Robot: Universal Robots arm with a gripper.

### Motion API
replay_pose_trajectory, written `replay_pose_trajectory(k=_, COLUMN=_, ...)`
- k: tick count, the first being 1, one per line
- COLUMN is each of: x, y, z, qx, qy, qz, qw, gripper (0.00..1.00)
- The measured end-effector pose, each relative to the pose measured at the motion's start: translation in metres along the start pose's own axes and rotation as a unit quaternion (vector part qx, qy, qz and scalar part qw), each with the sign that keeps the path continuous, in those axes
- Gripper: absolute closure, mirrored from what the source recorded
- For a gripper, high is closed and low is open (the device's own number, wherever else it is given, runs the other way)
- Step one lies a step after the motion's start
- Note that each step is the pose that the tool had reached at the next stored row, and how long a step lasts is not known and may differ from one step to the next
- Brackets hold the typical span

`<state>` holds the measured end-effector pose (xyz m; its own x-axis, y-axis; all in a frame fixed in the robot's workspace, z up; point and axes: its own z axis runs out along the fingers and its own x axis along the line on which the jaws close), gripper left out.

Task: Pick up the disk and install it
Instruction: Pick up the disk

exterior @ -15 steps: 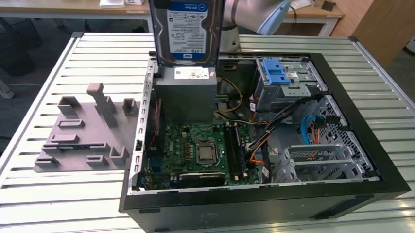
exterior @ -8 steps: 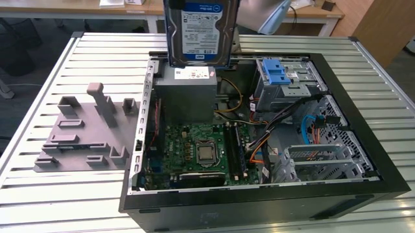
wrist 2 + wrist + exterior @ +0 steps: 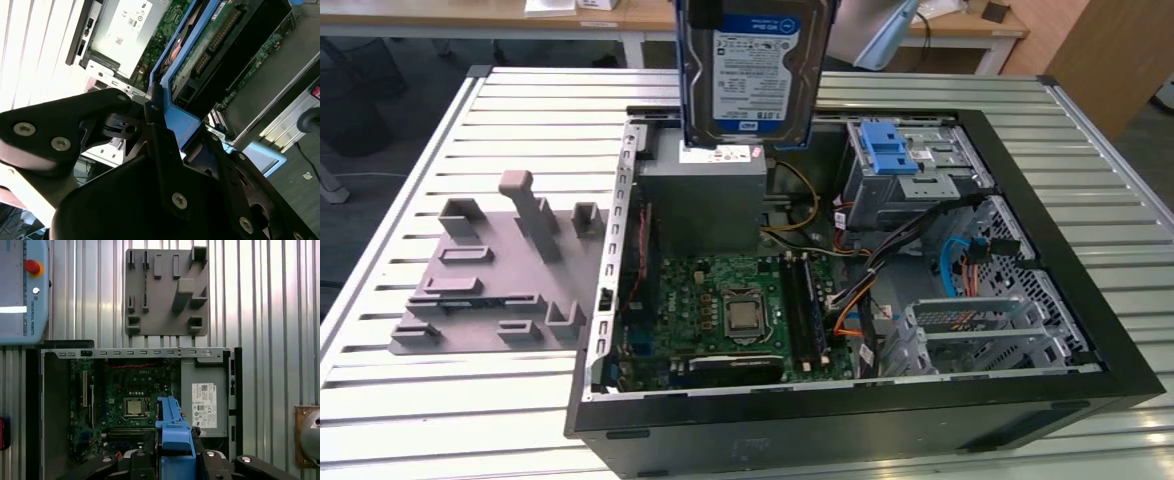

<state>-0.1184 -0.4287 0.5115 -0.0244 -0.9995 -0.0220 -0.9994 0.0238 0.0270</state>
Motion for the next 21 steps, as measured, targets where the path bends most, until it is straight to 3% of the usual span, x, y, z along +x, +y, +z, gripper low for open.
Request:
replay_pose_trajectory(k=7, x=0.0126, y=-0.0053, z=0.0003, qx=0.0, qy=0.0, qz=0.0, qw=1.0, gripper=0.64)
replay_pose_trajectory(k=21, x=0.0249, y=-0.0136, z=0.0014, qx=0.0, qy=0.0, qz=0.0, qw=1.0, gripper=0.64)
